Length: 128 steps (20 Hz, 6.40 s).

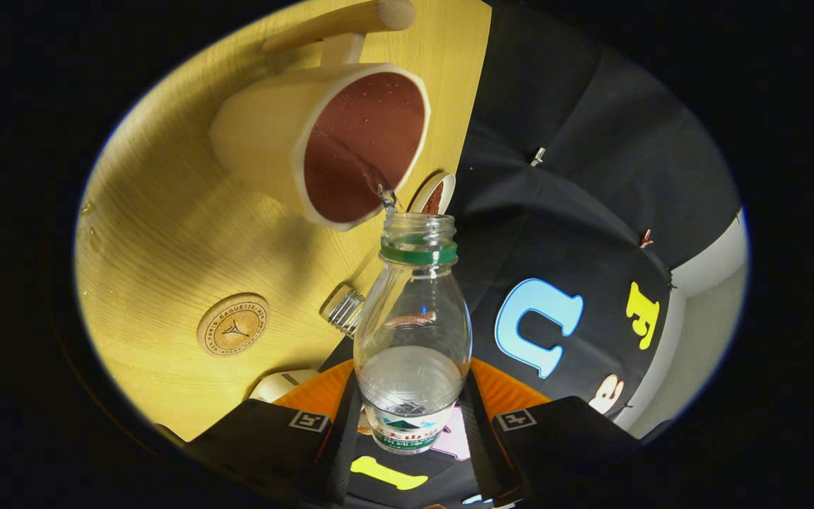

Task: Take the bottle from table, then pour the juice into the cup, finally place the bottle on the coaster

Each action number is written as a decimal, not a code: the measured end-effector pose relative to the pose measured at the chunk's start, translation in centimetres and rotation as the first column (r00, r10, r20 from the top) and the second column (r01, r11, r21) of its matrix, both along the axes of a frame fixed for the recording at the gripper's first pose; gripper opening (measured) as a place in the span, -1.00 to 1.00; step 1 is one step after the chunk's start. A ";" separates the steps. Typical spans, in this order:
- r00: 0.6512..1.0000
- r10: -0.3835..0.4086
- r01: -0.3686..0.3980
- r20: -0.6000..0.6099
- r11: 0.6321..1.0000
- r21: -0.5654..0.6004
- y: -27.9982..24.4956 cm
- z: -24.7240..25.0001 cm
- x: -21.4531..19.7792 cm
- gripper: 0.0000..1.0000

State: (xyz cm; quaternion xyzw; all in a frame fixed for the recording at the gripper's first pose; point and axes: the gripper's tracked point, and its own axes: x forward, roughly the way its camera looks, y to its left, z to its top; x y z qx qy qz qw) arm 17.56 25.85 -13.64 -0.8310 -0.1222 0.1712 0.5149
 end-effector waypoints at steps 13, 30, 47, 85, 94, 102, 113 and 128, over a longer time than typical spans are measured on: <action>0.992 0.100 -0.091 0.072 0.989 -0.116 1.5 1.3 -0.6 0.40; 0.980 0.190 -0.168 0.067 0.955 -0.246 2.8 0.6 -2.1 0.40; 1.000 0.013 -0.013 -0.004 1.000 -0.013 -0.6 1.5 -2.7 0.40; 0.701 0.437 0.707 -0.563 -0.324 0.629 -12.0 9.2 1.7 0.43; 0.658 0.432 0.740 -0.617 -0.218 0.637 -9.2 1.2 4.0 0.47; 0.649 0.423 0.747 -0.632 -0.199 0.635 -8.8 -2.9 5.7 0.48; 0.652 0.433 0.734 -0.623 -0.153 0.661 -7.6 -4.1 5.2 0.54; 0.712 0.420 0.675 -0.563 -0.190 0.713 -11.7 2.6 0.3 1.00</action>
